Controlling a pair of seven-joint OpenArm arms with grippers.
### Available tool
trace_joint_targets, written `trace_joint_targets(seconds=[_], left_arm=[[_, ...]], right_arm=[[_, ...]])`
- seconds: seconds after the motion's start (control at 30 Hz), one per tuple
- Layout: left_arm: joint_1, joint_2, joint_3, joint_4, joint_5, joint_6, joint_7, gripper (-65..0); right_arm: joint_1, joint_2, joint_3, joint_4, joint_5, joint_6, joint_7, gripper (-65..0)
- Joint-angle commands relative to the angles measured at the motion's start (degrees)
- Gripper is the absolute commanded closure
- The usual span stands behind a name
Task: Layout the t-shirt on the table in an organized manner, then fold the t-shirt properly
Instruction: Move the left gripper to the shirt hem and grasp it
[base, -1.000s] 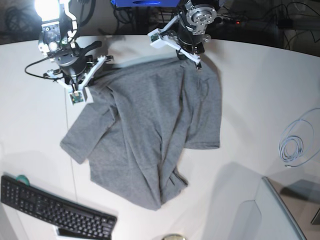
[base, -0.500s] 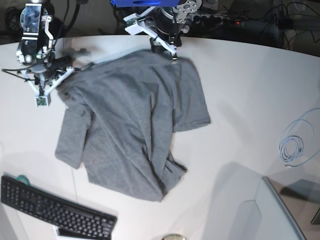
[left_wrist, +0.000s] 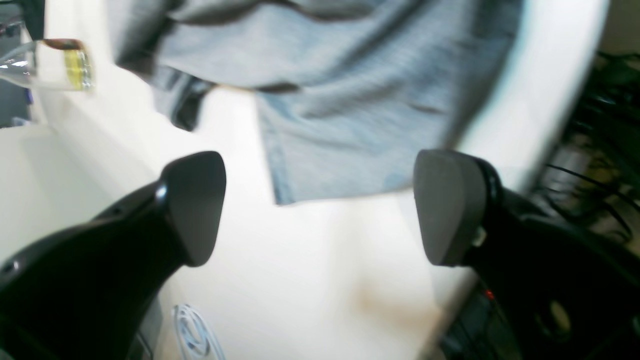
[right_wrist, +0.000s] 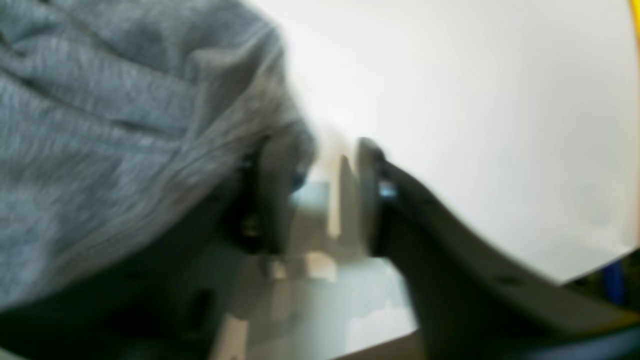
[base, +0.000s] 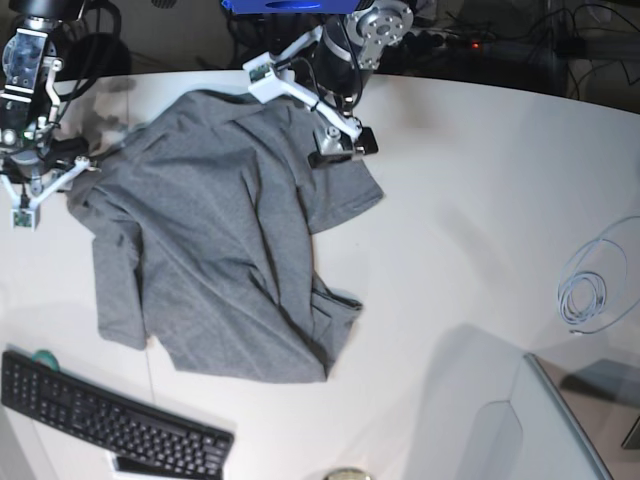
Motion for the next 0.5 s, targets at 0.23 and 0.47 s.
trace_joint_targets(seconds=[0.23, 0.47], left_arm=[[-11.75, 8.22, -5.34, -15.12, 1.14, 0.98, -0.5, 0.0], [-14.3, 8.31, -5.78, -24.71, 1.14, 0.98, -0.41, 0.0]], right_arm=[[-5.07, -2.3, -2.32, 15.13, 0.4, 1.99, 1.45, -36.2], [-0.85, -4.41, -9.09, 6.69, 0.32, 9.46, 1.45, -5.1]])
